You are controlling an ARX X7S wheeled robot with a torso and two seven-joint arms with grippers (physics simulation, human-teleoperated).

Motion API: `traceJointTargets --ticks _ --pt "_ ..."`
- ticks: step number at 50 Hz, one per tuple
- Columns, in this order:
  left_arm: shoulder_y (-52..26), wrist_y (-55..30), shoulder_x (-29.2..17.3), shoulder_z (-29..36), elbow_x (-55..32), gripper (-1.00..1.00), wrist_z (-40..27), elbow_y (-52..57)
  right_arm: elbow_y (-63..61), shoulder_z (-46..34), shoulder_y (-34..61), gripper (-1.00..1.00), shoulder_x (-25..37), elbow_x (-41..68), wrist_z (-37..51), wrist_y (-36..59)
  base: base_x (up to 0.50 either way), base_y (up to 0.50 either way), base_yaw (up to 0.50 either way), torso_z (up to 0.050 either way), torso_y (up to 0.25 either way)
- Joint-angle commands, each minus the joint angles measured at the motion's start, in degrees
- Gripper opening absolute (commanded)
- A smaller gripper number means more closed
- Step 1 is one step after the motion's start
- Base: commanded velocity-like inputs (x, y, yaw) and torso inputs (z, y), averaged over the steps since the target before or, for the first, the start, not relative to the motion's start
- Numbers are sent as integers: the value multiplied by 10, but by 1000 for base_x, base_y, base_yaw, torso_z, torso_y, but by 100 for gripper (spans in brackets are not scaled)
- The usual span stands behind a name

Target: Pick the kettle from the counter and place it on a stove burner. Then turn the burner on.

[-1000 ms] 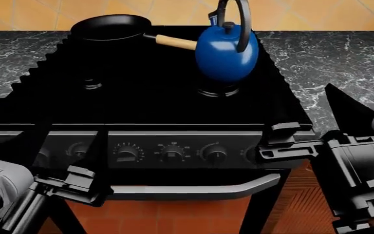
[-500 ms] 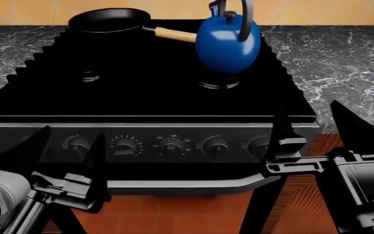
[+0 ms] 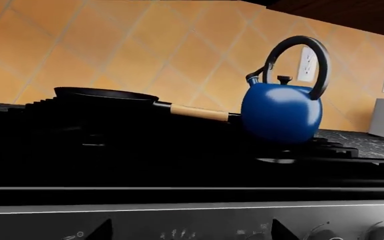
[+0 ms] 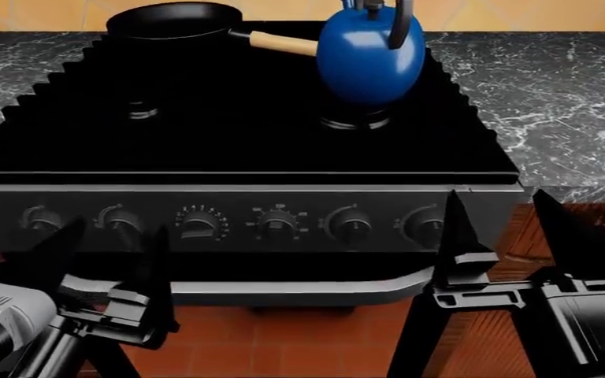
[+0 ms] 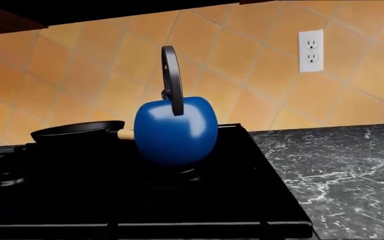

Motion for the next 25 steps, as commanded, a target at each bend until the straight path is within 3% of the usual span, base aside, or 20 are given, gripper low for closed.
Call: traceJointTargets --ticks 1,25 --pt "10 13 7 8 21 100 13 -13 1 -5 -25 100 -2 -19 -11 -15 0 0 0 -30 0" --pt "14 20 6 13 20 100 11 -16 14 -9 -45 100 -5 -30 -13 -32 0 0 0 -30 0"
